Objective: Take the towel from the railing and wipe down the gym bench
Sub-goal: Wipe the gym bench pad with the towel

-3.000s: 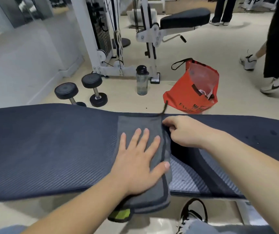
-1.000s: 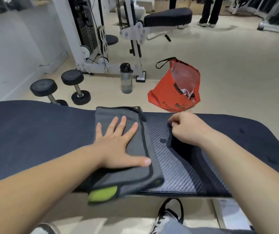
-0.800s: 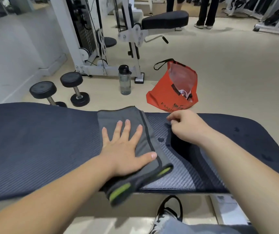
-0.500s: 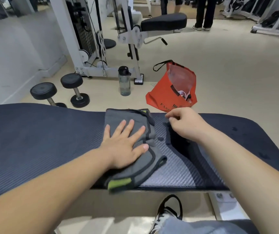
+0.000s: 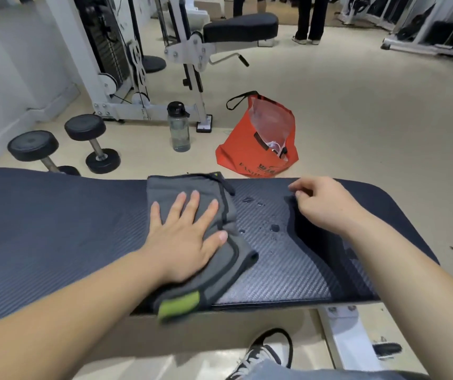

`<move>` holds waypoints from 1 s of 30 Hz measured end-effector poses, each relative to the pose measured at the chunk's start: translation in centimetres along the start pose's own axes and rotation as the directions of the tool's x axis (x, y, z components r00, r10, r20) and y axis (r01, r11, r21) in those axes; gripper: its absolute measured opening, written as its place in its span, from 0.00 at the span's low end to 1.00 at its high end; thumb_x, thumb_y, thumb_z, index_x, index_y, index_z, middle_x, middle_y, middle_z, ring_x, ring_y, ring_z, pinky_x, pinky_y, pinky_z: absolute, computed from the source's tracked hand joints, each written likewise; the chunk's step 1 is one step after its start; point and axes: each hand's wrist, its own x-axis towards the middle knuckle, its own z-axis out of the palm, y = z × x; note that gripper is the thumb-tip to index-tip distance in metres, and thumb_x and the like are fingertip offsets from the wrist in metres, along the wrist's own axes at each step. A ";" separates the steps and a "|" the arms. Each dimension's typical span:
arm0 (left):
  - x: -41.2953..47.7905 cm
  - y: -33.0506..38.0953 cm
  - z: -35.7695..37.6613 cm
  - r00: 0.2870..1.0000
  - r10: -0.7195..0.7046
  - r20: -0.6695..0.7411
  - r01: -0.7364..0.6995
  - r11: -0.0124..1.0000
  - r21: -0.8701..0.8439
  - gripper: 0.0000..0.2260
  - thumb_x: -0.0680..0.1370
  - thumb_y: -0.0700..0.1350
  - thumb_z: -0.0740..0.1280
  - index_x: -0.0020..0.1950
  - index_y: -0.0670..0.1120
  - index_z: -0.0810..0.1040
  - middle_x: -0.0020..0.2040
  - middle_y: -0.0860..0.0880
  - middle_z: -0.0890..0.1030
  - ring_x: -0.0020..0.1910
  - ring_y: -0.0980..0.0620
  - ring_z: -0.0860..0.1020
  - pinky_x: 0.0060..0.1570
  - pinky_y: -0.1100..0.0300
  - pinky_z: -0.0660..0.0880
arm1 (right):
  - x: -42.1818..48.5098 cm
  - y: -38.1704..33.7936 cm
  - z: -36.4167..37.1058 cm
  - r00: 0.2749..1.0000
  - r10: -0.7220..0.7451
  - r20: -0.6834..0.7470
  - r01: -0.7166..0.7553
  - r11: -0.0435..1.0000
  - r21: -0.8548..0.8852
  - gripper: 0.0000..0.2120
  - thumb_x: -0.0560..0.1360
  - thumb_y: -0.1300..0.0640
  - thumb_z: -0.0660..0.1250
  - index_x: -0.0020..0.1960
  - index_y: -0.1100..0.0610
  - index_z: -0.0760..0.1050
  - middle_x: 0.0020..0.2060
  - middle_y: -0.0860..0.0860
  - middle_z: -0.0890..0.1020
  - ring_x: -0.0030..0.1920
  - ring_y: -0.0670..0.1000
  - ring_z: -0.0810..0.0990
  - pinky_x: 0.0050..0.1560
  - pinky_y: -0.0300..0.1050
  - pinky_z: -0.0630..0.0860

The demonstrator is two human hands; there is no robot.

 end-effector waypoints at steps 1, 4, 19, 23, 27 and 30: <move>1.8 0.5 -0.3 0.999 -0.037 -0.003 0.037 0.999 -0.012 0.34 0.79 0.71 0.41 0.83 0.61 0.38 0.85 0.49 0.36 0.83 0.45 0.34 0.77 0.30 0.36 | 0.0 0.4 0.0 1.000 0.006 0.017 -0.006 1.000 -0.014 0.17 0.82 0.62 0.60 0.64 0.53 0.83 0.63 0.50 0.84 0.64 0.52 0.80 0.58 0.40 0.70; 4.7 2.3 -0.6 0.995 -0.101 -0.002 0.101 0.995 -0.025 0.34 0.80 0.71 0.40 0.84 0.59 0.40 0.85 0.47 0.38 0.83 0.42 0.35 0.75 0.27 0.37 | -0.2 1.1 0.2 0.996 -0.006 0.085 0.009 0.999 -0.032 0.18 0.80 0.64 0.60 0.62 0.53 0.84 0.62 0.48 0.85 0.66 0.52 0.80 0.64 0.40 0.71; 8.0 9.0 -1.2 0.997 0.067 0.034 -0.067 0.998 -0.015 0.33 0.80 0.71 0.42 0.83 0.62 0.41 0.85 0.49 0.37 0.83 0.43 0.34 0.75 0.28 0.34 | -1.5 2.9 -1.7 0.998 -0.063 -0.012 0.064 0.996 0.064 0.19 0.81 0.65 0.60 0.66 0.53 0.82 0.64 0.49 0.84 0.66 0.49 0.80 0.65 0.39 0.70; 4.4 12.5 0.3 0.985 0.173 -0.011 -0.173 0.985 -0.015 0.34 0.81 0.70 0.42 0.84 0.59 0.40 0.85 0.48 0.36 0.82 0.42 0.32 0.75 0.29 0.32 | -1.8 3.8 -2.4 0.997 -0.032 -0.069 0.039 0.993 0.112 0.18 0.81 0.65 0.60 0.65 0.55 0.83 0.61 0.50 0.85 0.63 0.49 0.81 0.62 0.38 0.70; 1.9 12.5 1.2 0.932 0.361 -0.006 -0.361 0.932 0.031 0.33 0.81 0.70 0.42 0.83 0.62 0.40 0.85 0.51 0.37 0.83 0.47 0.33 0.76 0.32 0.34 | -1.9 4.4 -2.0 0.996 -0.027 -0.083 0.038 0.992 0.124 0.17 0.81 0.64 0.61 0.64 0.54 0.84 0.59 0.50 0.86 0.62 0.49 0.82 0.60 0.36 0.70; 5.7 12.4 -0.4 0.942 0.335 0.021 -0.336 0.942 0.012 0.32 0.81 0.70 0.44 0.83 0.63 0.42 0.85 0.52 0.38 0.83 0.48 0.34 0.77 0.33 0.33 | -2.3 4.3 -1.9 0.994 -0.030 -0.101 0.042 0.992 0.121 0.19 0.81 0.64 0.61 0.68 0.54 0.81 0.65 0.50 0.84 0.66 0.48 0.80 0.60 0.34 0.67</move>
